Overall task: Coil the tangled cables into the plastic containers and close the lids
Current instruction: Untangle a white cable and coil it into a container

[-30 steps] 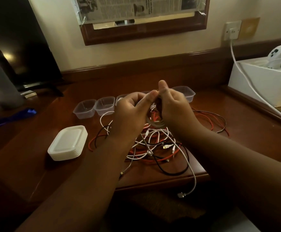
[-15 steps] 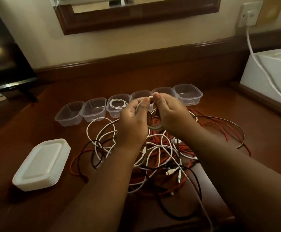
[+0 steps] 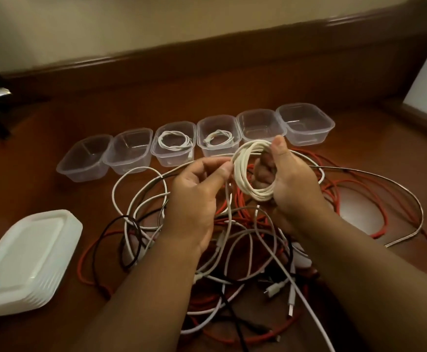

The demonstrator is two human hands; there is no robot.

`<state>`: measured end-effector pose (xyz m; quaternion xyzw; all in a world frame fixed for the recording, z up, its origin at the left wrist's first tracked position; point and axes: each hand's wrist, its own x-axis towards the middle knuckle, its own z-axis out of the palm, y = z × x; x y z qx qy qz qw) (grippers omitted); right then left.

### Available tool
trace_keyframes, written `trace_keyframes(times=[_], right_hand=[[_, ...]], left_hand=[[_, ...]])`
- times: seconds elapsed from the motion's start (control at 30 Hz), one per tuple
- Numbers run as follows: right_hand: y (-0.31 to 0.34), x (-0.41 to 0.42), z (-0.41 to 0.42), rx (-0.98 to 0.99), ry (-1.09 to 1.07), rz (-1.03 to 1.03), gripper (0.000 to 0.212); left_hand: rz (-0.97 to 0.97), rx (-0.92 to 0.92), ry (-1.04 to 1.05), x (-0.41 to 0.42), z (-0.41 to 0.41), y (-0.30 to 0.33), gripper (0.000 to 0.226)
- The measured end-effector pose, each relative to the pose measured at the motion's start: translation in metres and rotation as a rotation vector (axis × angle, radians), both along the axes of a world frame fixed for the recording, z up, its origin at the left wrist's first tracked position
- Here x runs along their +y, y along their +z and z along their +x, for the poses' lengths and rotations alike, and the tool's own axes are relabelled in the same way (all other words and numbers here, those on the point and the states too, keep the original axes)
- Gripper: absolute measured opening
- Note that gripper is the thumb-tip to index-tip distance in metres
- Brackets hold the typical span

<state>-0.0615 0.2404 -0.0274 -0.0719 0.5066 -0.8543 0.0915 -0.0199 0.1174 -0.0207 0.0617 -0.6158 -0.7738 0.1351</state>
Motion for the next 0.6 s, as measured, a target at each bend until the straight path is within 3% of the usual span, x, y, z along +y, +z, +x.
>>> trace_keyframes(times=[0.27,0.33,0.47,0.6], right_hand=[[-0.001,-0.004,0.007,0.013,-0.008,-0.064,0.045],[-0.002,-0.003,0.006,0.087,-0.070,0.038,0.045],[-0.009,0.002,0.001,0.328,-0.218,0.330,0.041],[-0.016,0.001,-0.005,0.491,-0.271,0.561,0.039]], left_hand=[[0.109,-0.065,-0.057,-0.001,0.004,0.001,0.019],[0.086,-0.052,-0.051,0.000,0.006,0.000,0.019],[0.002,-0.039,-0.123,0.005,0.010,-0.004,0.044],[0.126,-0.093,-0.203,0.006,0.009,-0.006,0.042]])
